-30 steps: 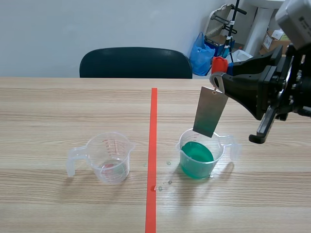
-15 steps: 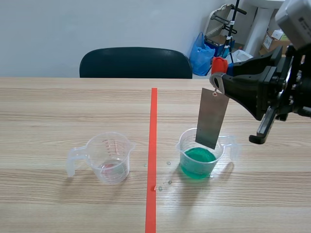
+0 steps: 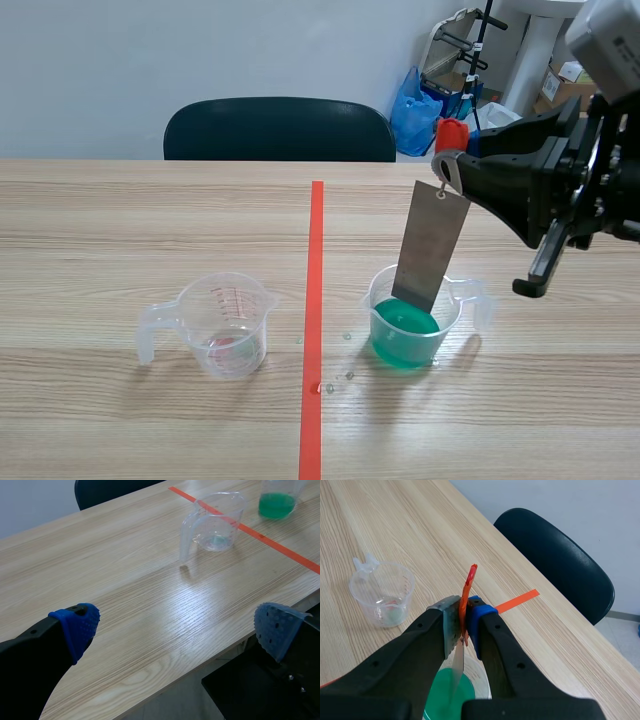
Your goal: Do the redox reaction experiment
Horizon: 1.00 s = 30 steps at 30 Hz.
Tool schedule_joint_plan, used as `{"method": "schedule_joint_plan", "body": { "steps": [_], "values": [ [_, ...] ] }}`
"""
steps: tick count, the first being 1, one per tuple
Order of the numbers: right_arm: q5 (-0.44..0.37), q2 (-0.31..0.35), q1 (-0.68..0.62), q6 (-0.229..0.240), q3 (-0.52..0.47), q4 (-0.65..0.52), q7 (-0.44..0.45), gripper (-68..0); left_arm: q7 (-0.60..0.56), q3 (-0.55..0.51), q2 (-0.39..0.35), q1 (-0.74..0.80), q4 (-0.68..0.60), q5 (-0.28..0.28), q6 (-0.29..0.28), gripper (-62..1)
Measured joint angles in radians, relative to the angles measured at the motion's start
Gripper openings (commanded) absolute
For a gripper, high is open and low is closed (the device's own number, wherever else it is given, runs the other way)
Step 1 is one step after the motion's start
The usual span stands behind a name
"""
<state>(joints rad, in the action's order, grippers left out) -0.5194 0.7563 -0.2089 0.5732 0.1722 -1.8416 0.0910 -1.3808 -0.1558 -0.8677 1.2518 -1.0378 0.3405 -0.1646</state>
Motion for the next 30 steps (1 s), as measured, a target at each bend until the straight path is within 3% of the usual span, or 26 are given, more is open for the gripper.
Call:
{"method": "schedule_joint_plan", "body": {
  "steps": [18,22,30],
  "values": [
    [0.168,-0.130,0.078,0.010,0.080,0.238,0.029,-66.7,0.000,0.000,0.000,0.000,0.000,0.000,0.000,1.4],
    [0.187,-0.155,0.107,0.050,0.080,0.280,0.052,-66.7,0.000,0.000,0.000,0.000,0.000,0.000,0.000,1.4],
    [0.187,-0.169,0.117,0.049,0.080,0.300,0.062,-66.7,0.000,0.000,0.000,0.000,0.000,0.000,0.000,1.4]
  ]
}}
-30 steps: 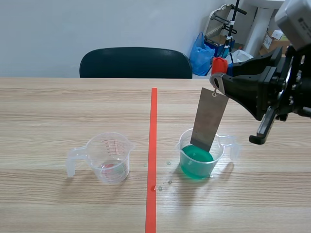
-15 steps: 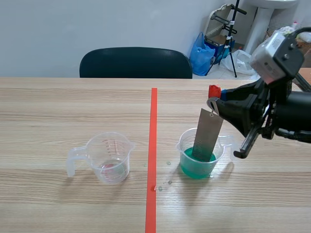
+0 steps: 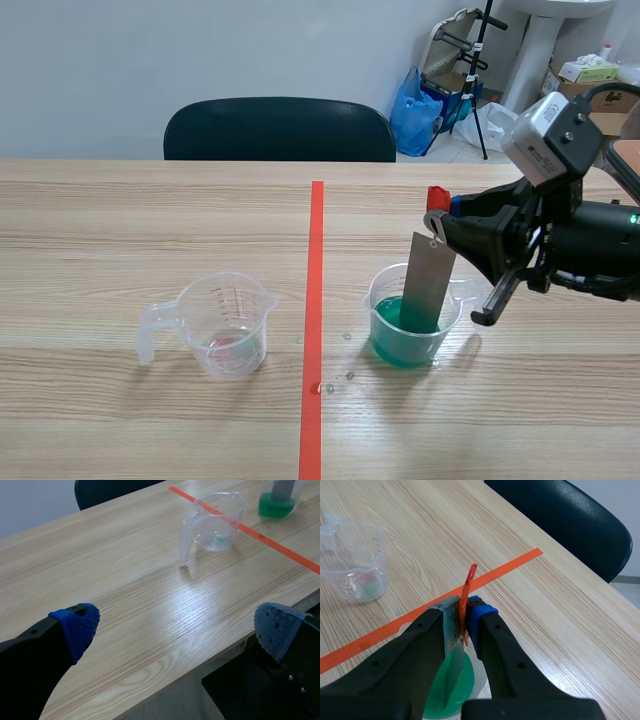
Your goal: Do the redox reaction experiment
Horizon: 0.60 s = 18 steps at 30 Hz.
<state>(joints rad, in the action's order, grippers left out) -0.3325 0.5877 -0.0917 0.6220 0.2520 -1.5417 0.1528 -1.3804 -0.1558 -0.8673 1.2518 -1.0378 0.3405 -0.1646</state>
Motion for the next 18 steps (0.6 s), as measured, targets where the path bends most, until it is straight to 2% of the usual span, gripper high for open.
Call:
{"method": "schedule_joint_plan", "body": {
  "steps": [18],
  "values": [
    [0.004,0.000,0.011,0.000,0.000,0.000,-0.009,-66.7,0.000,0.000,0.000,0.000,0.000,0.000,0.000,1.4]
  ]
}}
